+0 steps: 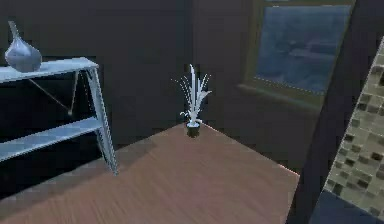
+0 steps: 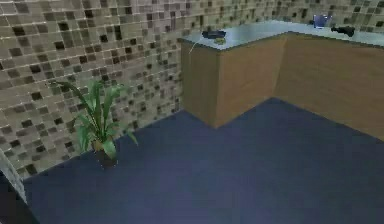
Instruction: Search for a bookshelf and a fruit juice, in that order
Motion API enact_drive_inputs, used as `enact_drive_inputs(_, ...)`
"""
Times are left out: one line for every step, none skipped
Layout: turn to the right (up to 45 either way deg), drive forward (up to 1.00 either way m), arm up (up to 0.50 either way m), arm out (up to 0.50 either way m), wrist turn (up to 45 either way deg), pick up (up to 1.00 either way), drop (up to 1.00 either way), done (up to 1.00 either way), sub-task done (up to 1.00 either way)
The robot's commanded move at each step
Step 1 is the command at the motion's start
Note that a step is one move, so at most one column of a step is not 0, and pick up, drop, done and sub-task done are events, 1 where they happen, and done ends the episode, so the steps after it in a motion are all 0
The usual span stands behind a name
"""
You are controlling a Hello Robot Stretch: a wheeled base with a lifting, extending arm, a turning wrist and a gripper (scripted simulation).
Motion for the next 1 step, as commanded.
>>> enact_drive_inputs(-39.0,0.0,0.0,0.0,0.0,0.0,0.0,0.0,0.0)
